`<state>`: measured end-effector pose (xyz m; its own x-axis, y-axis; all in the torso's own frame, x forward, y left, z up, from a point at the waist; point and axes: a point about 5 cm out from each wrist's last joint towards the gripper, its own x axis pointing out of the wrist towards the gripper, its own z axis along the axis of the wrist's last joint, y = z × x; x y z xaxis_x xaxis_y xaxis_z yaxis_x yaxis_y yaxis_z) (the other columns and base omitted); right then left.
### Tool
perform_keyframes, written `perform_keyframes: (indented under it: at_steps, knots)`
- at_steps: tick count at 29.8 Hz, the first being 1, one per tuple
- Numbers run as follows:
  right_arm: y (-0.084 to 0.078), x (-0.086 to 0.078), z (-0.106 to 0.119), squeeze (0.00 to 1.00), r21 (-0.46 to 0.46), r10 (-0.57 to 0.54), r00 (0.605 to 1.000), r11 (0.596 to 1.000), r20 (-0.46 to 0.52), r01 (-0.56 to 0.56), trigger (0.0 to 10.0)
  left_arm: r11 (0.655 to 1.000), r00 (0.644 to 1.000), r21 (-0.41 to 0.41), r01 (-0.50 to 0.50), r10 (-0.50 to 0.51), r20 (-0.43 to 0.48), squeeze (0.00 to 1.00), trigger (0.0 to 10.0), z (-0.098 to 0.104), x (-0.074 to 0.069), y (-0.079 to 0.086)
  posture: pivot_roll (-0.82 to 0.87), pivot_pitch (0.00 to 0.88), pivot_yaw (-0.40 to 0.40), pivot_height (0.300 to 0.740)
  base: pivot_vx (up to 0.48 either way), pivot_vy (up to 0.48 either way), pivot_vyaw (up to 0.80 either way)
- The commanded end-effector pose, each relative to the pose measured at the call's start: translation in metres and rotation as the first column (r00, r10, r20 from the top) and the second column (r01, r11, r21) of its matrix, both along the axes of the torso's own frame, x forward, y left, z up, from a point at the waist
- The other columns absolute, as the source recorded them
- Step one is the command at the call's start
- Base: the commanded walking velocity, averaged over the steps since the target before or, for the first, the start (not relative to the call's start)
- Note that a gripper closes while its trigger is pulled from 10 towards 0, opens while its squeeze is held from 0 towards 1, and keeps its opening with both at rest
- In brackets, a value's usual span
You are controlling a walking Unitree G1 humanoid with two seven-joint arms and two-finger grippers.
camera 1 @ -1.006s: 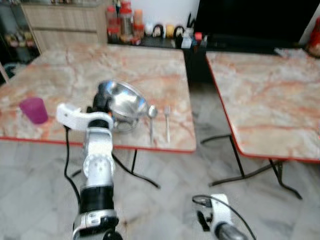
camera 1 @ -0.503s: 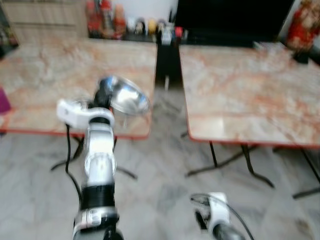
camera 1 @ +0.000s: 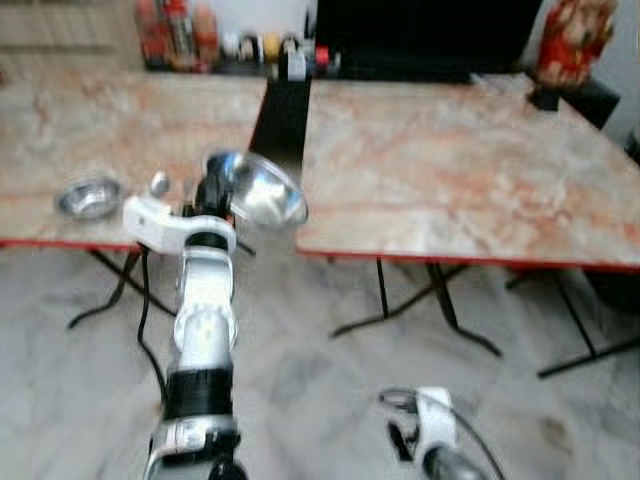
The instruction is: Setting the table
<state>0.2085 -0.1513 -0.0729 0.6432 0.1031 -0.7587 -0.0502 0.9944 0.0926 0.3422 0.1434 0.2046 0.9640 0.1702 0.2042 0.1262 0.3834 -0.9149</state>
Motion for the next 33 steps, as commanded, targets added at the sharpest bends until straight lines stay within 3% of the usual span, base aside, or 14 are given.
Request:
perform_keyframes:
  at_steps: [1,5,8,12,16,27,33]
  knots:
    - [-0.013,0.0,0.001,0.0,-0.025,-0.03,1.0,0.999,0.006,0.03,10.0,0.995,0.995,-0.054,0.089,-0.086,0.056,0.0,10.0,0.016,0.0,-0.035,0.02,0.0,-0.013,0.732,0.0,-0.454,0.0]
    - [-0.014,0.001,0.001,0.0,-0.028,-0.033,0.999,0.999,0.009,0.033,10.0,0.994,0.994,-0.043,0.101,-0.099,0.048,0.0,10.0,0.014,0.001,-0.038,0.02,0.0,-0.012,0.732,0.0,-0.417,0.0]
    - [-0.013,0.001,0.001,0.0,-0.028,-0.033,0.999,0.999,0.01,0.033,10.0,0.984,0.99,0.113,0.141,-0.142,-0.003,0.0,10.0,0.012,0.003,-0.049,0.02,0.0,-0.014,0.732,0.0,-0.194,0.0]
    - [-0.013,0.001,0.001,0.0,-0.027,-0.034,0.999,0.999,0.011,0.034,10.0,0.984,0.989,0.097,0.149,-0.15,0.005,0.0,10.0,0.011,0.002,-0.052,0.02,0.0,-0.008,0.732,0.0,0.0,0.0]
    - [-0.012,0.0,0.001,0.0,-0.025,-0.036,0.999,0.999,0.011,0.037,10.0,0.977,0.985,0.137,0.166,-0.17,0.013,0.0,10.0,0.012,0.002,-0.055,0.02,0.0,-0.005,0.732,0.0,0.0,0.0]
    - [-0.012,0.0,0.001,0.0,-0.022,-0.054,0.998,0.998,0.012,0.054,10.0,0.944,0.97,0.239,0.228,-0.242,0.03,0.0,10.0,0.019,0.011,-0.065,-0.01,0.0,0.016,0.732,0.469,0.0,0.0]
    - [-0.015,-0.001,0.001,0.0,-0.019,-0.078,0.997,0.997,0.017,0.078,10.0,0.947,0.967,0.21,0.241,-0.253,0.029,0.0,10.0,0.018,0.011,-0.071,-0.02,0.0,0.026,0.732,0.48,0.0,0.0]
